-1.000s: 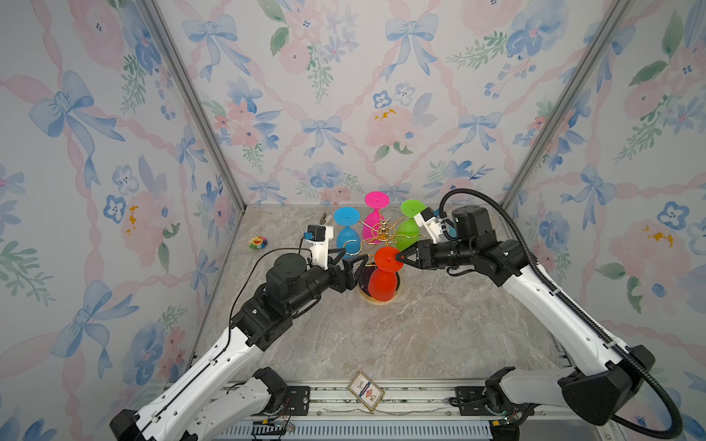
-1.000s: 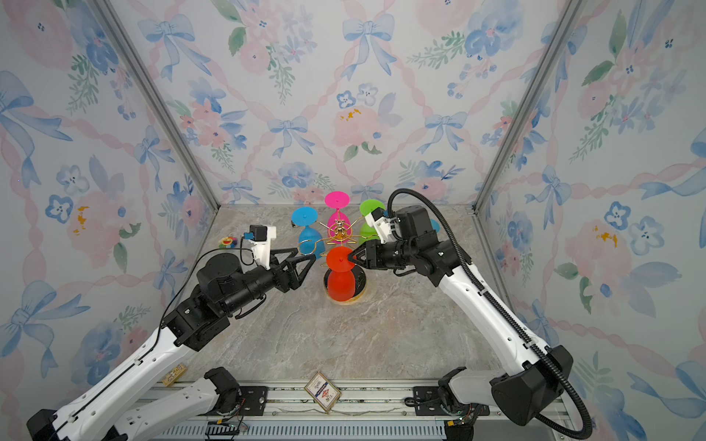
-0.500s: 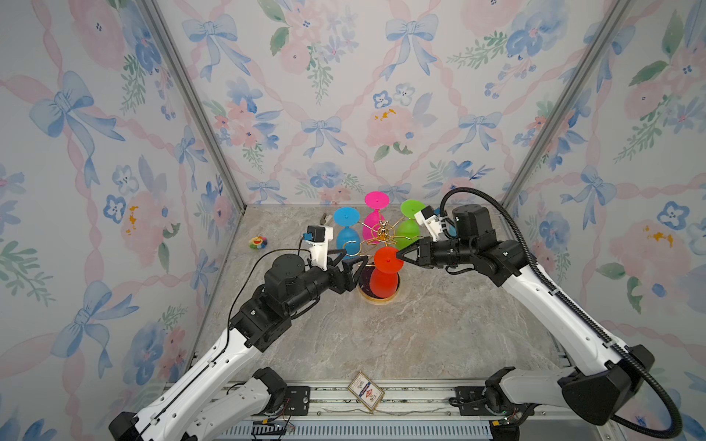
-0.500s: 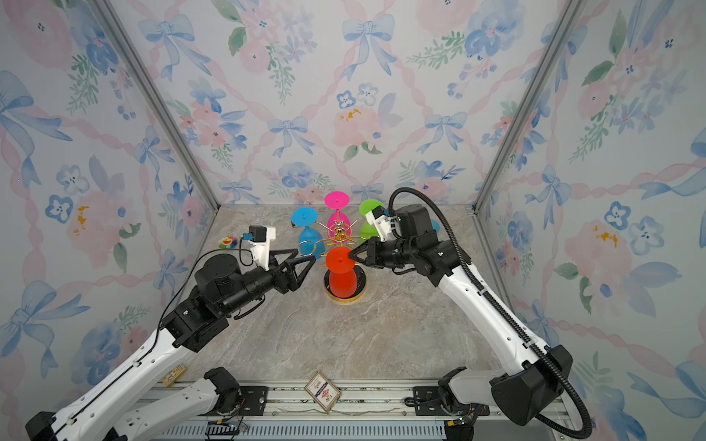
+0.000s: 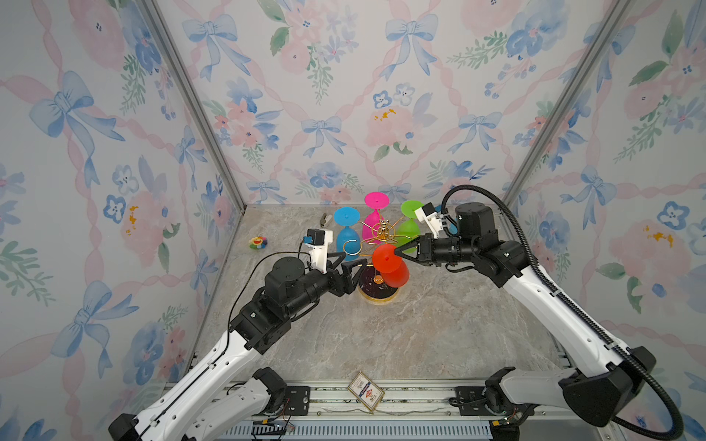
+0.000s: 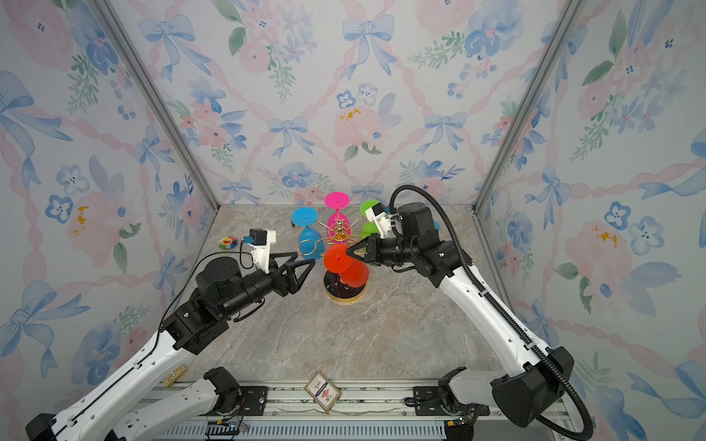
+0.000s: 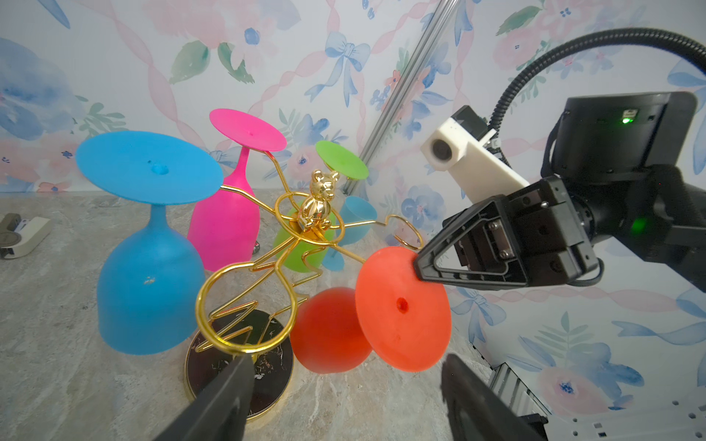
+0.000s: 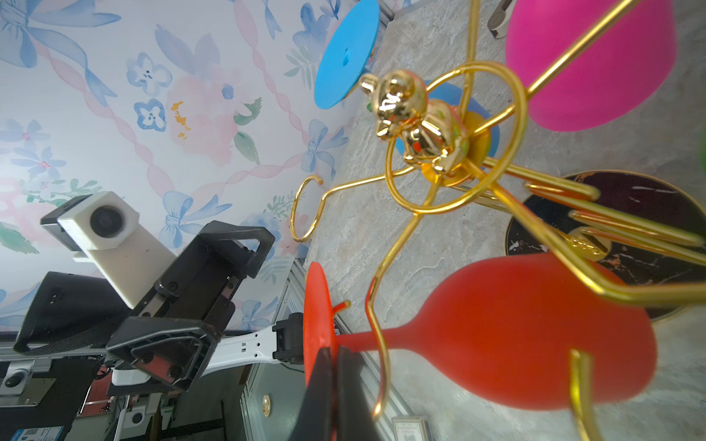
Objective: Take the wine glass off the wine glass rack
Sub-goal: Pick up the wine glass from the wine glass rack.
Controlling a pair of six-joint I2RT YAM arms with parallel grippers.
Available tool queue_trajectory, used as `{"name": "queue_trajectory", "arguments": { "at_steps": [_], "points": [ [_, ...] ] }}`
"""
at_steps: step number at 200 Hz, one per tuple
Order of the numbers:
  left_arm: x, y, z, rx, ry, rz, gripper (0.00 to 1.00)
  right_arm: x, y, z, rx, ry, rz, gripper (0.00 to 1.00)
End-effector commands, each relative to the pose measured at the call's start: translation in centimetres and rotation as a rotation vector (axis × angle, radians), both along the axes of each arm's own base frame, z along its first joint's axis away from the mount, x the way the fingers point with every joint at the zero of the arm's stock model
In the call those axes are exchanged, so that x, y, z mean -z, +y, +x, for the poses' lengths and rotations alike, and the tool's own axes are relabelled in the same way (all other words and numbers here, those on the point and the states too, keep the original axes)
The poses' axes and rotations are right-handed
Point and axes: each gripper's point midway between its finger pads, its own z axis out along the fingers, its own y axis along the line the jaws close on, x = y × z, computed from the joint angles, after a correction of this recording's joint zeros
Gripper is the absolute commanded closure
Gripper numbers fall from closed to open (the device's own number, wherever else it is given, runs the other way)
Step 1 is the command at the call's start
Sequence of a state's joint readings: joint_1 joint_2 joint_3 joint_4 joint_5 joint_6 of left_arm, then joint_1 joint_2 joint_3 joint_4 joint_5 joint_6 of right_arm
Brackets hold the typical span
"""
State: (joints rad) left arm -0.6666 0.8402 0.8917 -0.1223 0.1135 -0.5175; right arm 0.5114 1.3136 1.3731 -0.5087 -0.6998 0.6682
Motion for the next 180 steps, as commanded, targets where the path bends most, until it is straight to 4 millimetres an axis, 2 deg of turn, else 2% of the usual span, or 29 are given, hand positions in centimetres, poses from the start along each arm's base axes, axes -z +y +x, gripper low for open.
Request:
{"name": "queue_trajectory", "arguments": {
  "at_steps": [1,57,108,180],
  "points": [
    [0.1,0.3,-0.1,-0.001,-0.007,-0.001,0.21,-0.2,0.3,-0.1,-0.011,0.012,0.032,1.0],
    [0.0,0.5,-0.2,-0.006,-0.01,-0.004,0.21,-0.8,1.5,-0.6,-0.044,0.003,0.043,1.0],
    [-0.4,0.7,-0.5,-0.005,-0.018,-0.014,0.21,-0.8,2.2,-0.1,-0.044,-0.002,0.042,1.0],
    [-0.1,0.9,-0.4,-0.01,-0.015,-0.012,0.21,-1.3,3.8,-1.7,-0.128,-0.04,0.018,1.0]
  ]
}}
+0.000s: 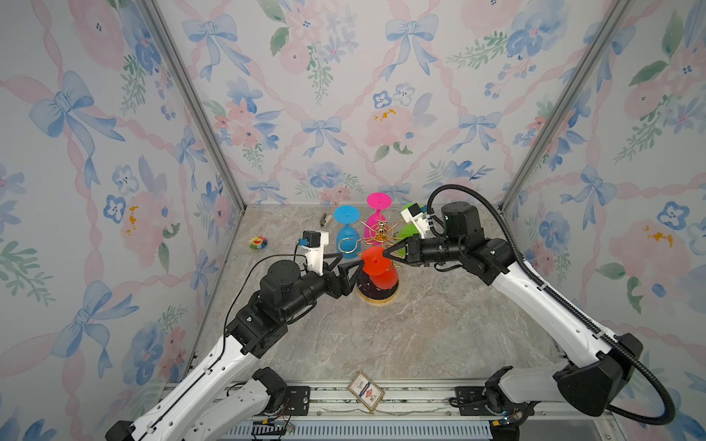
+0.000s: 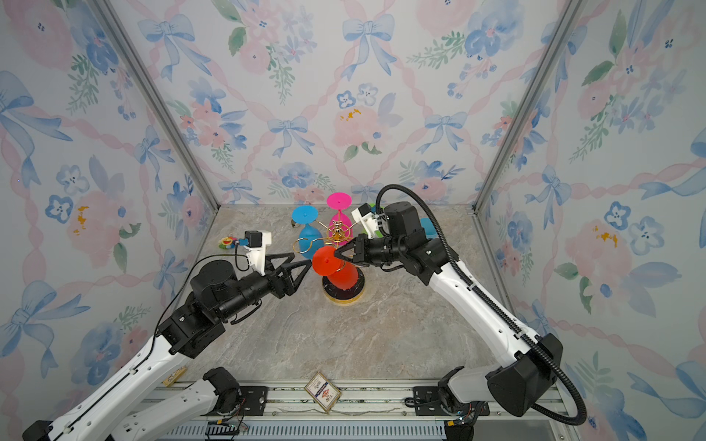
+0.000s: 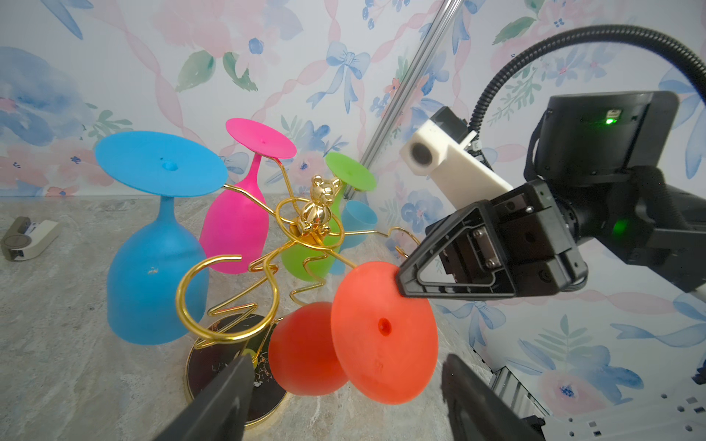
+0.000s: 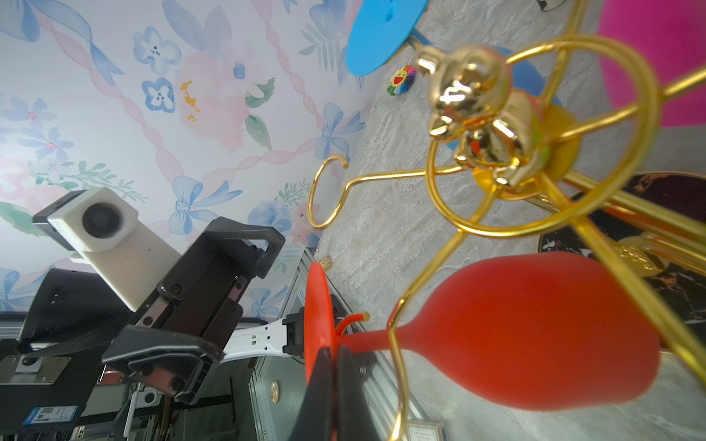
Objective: Take the wine glass off the wine glass rack
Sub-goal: Pick up the wine glass from the wine glass rack.
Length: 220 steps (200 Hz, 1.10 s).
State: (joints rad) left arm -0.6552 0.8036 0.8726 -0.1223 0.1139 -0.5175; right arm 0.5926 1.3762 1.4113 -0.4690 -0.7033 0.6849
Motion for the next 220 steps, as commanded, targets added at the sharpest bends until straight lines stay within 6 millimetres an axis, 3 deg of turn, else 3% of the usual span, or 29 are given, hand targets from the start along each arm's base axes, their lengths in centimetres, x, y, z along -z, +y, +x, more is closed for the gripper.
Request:
{"name": "queue_trajectory", "arguments": {
  "at_steps": [1,59,129,220],
  "points": [
    [0.1,0.2,-0.1,0.002,-0.001,-0.002,0.21,-1.2,0.6,-1.0,-0.051,-0.044,0.007,1.0],
    [0.0,0.3,-0.1,0.0,-0.005,-0.004,0.21,-1.0,1.0,-1.6,-0.08,-0.032,-0.003,1.0],
    [0.0,0.6,-0.2,-0.002,-0.007,-0.009,0.21,-3.5,1.7,-0.4,-0.041,-0.05,0.071,1.0],
    [-0.6,0.9,-0.5,-0.002,-0.02,-0.026,0.21,-3.1,1.7,1.3,0.01,-0.043,0.069,1.0]
  ]
}}
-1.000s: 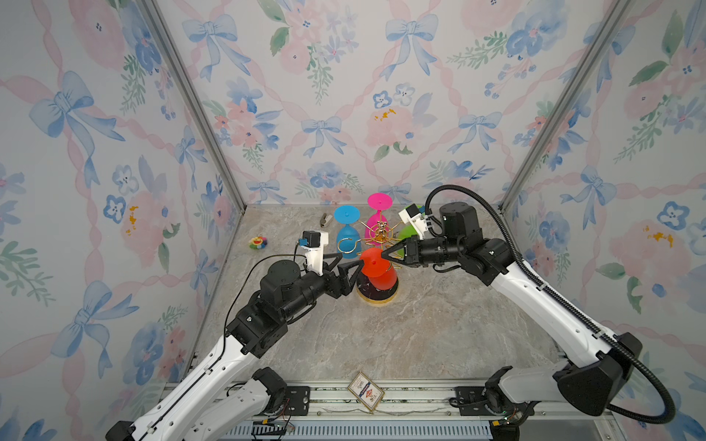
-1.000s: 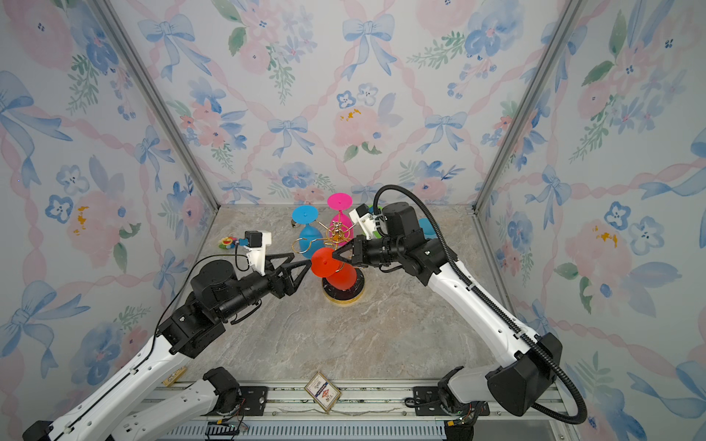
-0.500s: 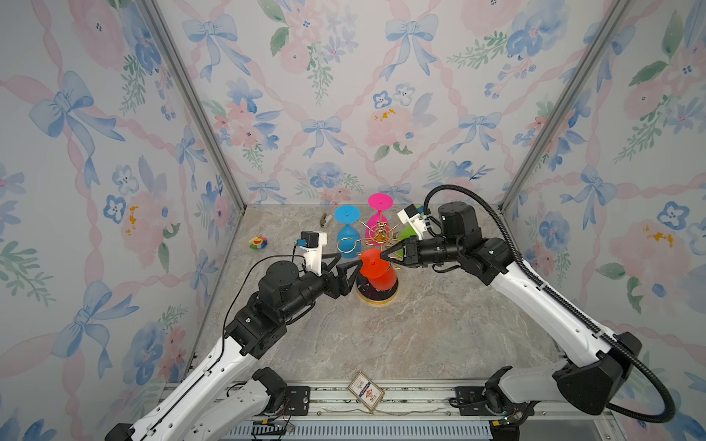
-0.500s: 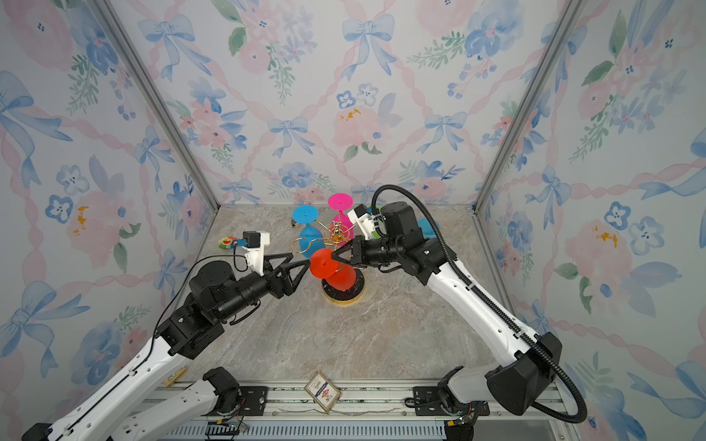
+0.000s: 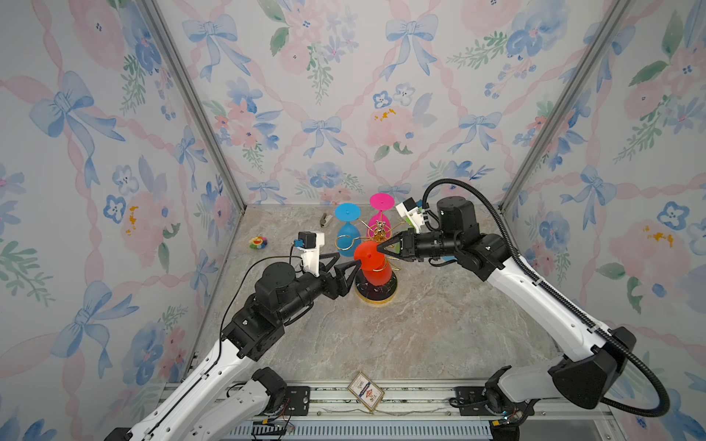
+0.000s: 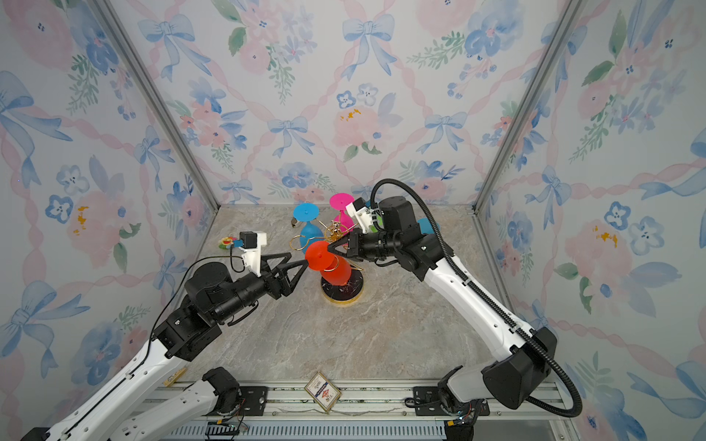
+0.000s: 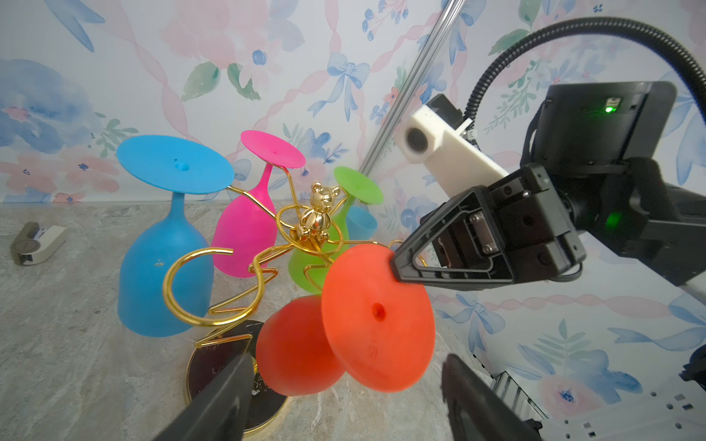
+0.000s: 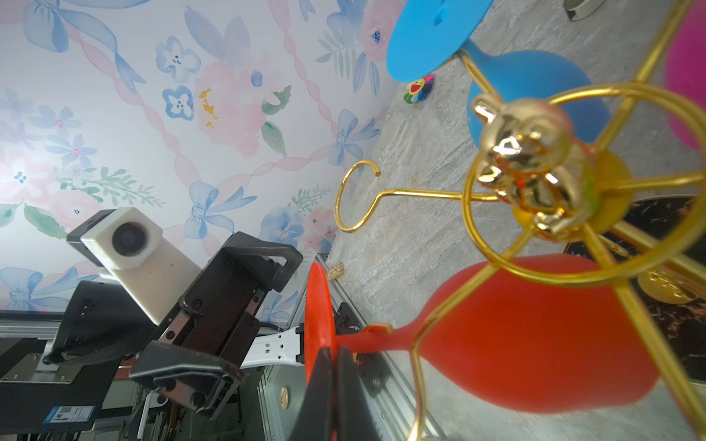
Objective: Take the wine glass off the wine glass rack
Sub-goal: Pick up the wine glass from the wine glass rack.
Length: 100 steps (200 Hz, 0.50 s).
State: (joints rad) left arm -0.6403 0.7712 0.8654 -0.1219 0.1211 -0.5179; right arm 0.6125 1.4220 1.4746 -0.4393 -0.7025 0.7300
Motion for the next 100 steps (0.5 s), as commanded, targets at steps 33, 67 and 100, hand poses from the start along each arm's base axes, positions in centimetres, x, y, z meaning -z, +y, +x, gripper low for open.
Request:
{"name": "queue_trajectory", "arguments": {
  "at_steps": [33,67,100],
  "points": [
    [-0.1,0.3,-0.3,0.002,-0.003,-0.013,0.21,-1.4,-0.3,1.7,0.047,-0.036,0.041,1.0],
    [-0.3,0.4,-0.3,0.002,-0.005,-0.017,0.21,-1.4,-0.9,2.2,0.069,-0.039,0.043,1.0],
    [-0.3,0.2,-0.3,0.004,-0.005,-0.016,0.21,-1.1,-1.3,2.6,0.086,-0.034,0.041,1.0]
  ]
}}
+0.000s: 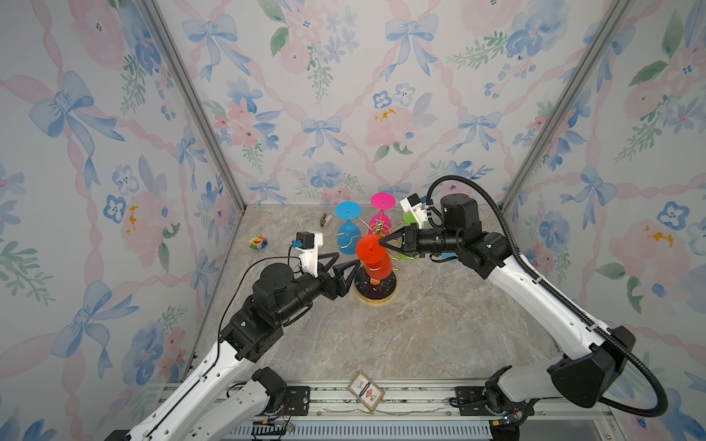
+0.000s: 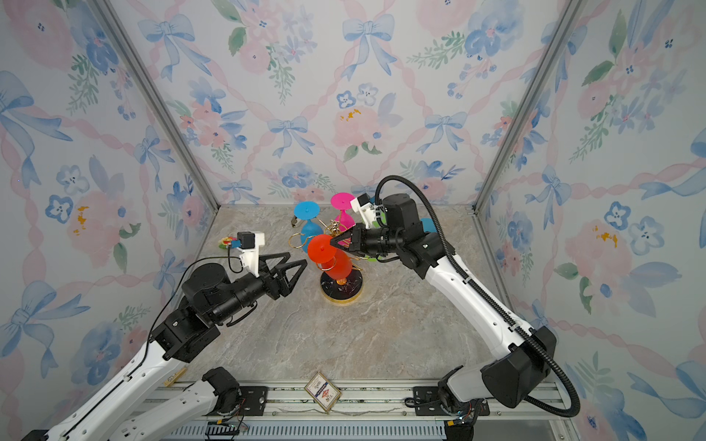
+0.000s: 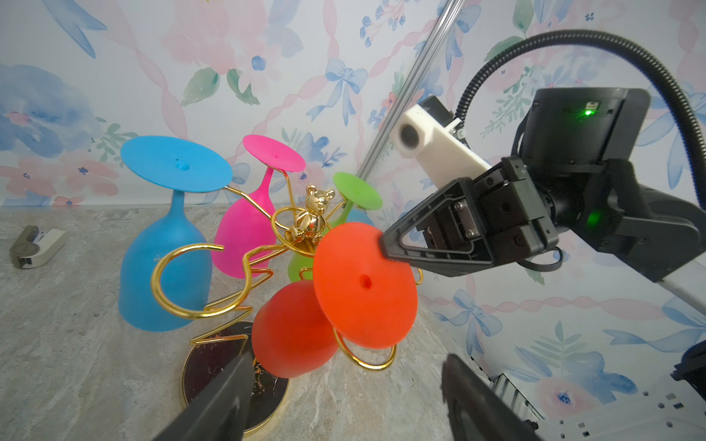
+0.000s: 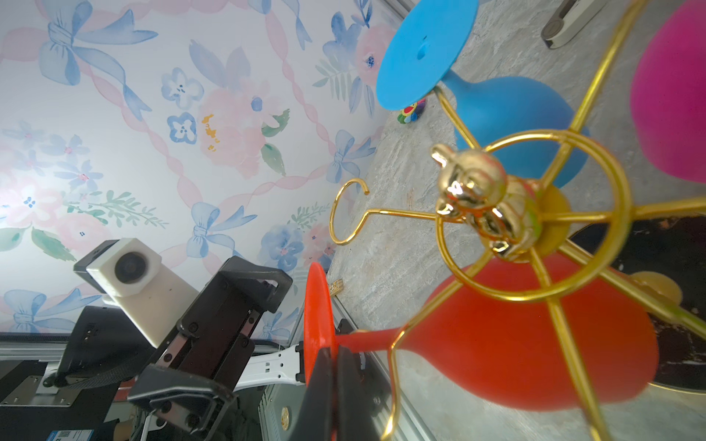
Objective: Take the wine glass off the wine glass rack
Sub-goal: Pick up the wine glass from the wine glass rack.
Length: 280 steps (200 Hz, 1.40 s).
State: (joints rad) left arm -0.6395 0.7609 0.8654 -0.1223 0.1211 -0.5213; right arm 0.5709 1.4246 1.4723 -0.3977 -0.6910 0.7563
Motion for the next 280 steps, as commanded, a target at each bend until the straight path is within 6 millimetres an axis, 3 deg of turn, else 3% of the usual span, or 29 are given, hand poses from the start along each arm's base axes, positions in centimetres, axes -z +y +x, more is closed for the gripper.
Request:
{"name": "queue_trajectory", "arguments": {
  "at_steps": [1,46,89,168,235,280],
  "points": [
    [0.0,0.1,-0.1,0.005,0.001,-0.007,0.21,-0.6,-0.3,0.8,0.027,-0.026,0.019,1.0],
    [-0.1,0.1,-0.1,0.004,0.001,-0.008,0.21,-0.4,0.2,1.6,0.02,-0.024,0.025,1.0],
    [-0.5,0.2,-0.3,0.008,-0.003,-0.019,0.21,0.1,2.1,1.3,-0.042,-0.023,0.004,1.0],
    [-1.1,0.1,-0.4,0.013,-0.007,-0.023,0.22,0.9,3.8,-2.0,-0.148,-0.05,-0.068,1.0],
    [-1.3,-0.1,-0.5,0.031,-0.006,-0.024,0.22,1.3,3.0,-6.6,-0.254,-0.141,-0.141,1.0],
    [-1.2,-2.5,-1.9,0.195,0.008,-0.015,0.23,2.5,0.4,-8.4,-0.226,-0.189,-0.185,1.0]
  ]
}}
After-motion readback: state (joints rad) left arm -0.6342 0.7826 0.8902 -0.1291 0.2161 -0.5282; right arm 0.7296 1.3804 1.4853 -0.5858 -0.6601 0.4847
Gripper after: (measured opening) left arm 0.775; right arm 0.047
